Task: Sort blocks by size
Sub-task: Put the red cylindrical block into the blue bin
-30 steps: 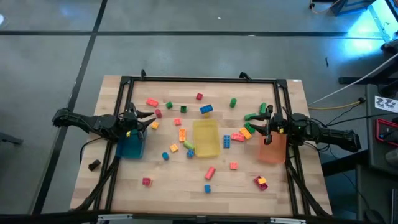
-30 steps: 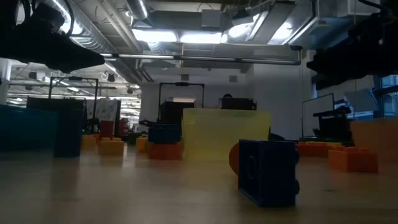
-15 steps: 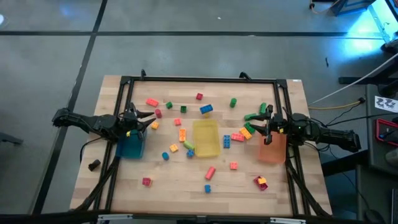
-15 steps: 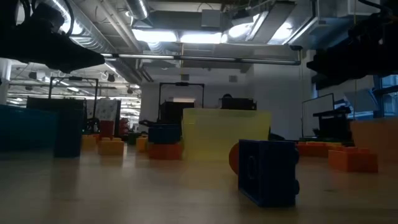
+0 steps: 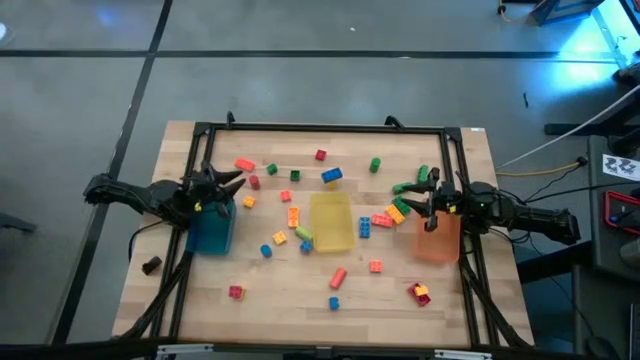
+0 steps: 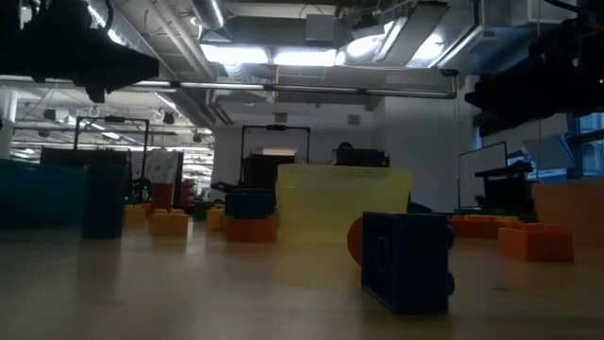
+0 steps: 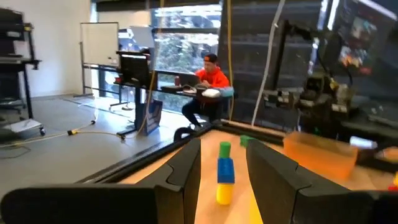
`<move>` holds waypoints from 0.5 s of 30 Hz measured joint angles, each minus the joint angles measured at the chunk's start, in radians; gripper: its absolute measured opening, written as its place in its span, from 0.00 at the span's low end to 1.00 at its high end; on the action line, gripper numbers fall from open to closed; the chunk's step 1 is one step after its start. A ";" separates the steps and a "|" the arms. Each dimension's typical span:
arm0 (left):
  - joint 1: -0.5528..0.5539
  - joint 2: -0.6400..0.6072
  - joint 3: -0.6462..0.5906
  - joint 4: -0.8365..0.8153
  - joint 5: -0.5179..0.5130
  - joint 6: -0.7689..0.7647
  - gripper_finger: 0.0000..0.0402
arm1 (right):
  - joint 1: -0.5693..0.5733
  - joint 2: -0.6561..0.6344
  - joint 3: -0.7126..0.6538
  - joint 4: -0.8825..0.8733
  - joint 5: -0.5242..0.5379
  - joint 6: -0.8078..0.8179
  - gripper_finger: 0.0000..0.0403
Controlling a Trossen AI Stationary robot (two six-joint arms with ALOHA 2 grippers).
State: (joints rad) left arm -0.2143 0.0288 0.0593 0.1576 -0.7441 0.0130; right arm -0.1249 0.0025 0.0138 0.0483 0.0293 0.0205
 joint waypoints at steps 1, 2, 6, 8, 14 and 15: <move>0.009 0.000 0.010 0.001 -0.003 -0.003 0.28 | 0.000 0.000 0.000 0.009 0.009 0.000 0.45; 0.019 0.000 0.021 0.000 -0.004 -0.003 0.28 | 0.000 0.000 0.000 0.012 0.019 0.000 0.45; 0.070 0.034 0.078 -0.040 -0.012 0.016 0.28 | 0.000 0.000 0.000 0.010 0.050 0.000 0.45; 0.101 0.073 0.117 -0.082 -0.022 -0.003 0.28 | 0.000 0.000 0.000 0.009 0.050 0.000 0.45; 0.210 0.258 0.268 -0.276 -0.031 -0.150 0.28 | 0.000 0.000 0.000 0.009 0.050 0.000 0.45; 0.231 0.296 0.297 -0.313 -0.031 -0.184 0.28 | 0.000 0.000 0.000 0.009 0.050 0.000 0.45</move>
State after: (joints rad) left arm 0.0165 0.3249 0.3563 -0.1555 -0.7754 -0.1713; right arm -0.1249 0.0025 0.0135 0.0570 0.0795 0.0204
